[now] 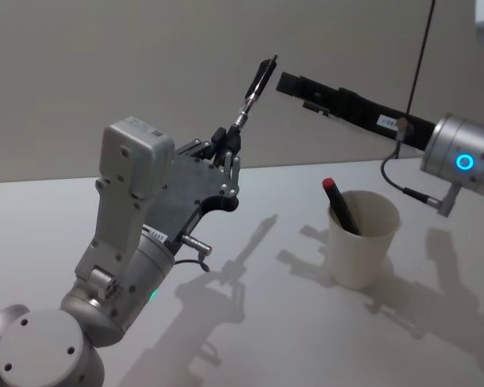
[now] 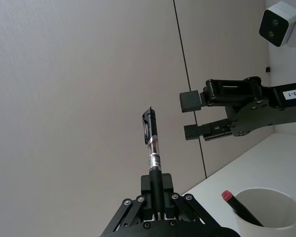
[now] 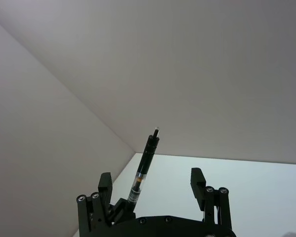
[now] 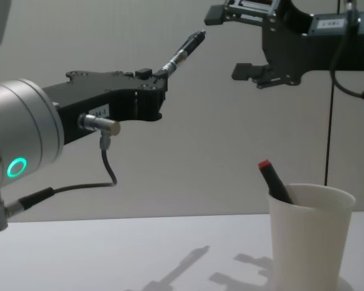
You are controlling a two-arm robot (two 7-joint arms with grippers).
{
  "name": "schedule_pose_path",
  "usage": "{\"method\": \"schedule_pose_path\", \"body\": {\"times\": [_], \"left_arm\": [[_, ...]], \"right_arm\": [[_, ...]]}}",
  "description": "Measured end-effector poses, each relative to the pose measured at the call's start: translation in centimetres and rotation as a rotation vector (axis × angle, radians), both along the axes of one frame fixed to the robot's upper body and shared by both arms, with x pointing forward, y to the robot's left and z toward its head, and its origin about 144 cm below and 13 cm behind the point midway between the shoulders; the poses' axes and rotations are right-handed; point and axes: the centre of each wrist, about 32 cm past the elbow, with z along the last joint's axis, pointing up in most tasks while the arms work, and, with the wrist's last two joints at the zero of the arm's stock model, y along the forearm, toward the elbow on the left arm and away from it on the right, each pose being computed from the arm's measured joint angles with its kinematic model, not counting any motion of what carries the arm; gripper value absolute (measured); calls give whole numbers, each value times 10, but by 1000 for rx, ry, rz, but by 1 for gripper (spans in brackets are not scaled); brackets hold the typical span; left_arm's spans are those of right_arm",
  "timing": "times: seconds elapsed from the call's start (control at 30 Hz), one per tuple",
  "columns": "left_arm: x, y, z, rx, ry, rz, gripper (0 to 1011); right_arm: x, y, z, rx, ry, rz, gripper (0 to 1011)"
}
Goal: Place the pen into the pen holder.
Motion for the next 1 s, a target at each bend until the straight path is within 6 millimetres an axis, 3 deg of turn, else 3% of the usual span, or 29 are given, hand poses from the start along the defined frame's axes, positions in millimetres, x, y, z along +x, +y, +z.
{"method": "schedule_pose_path", "body": {"times": [1.0], "left_arm": [[-1,1,0,-2,-3,4,130]], "right_arm": [[-1,46,-29,178,113,-32,1001]]}}
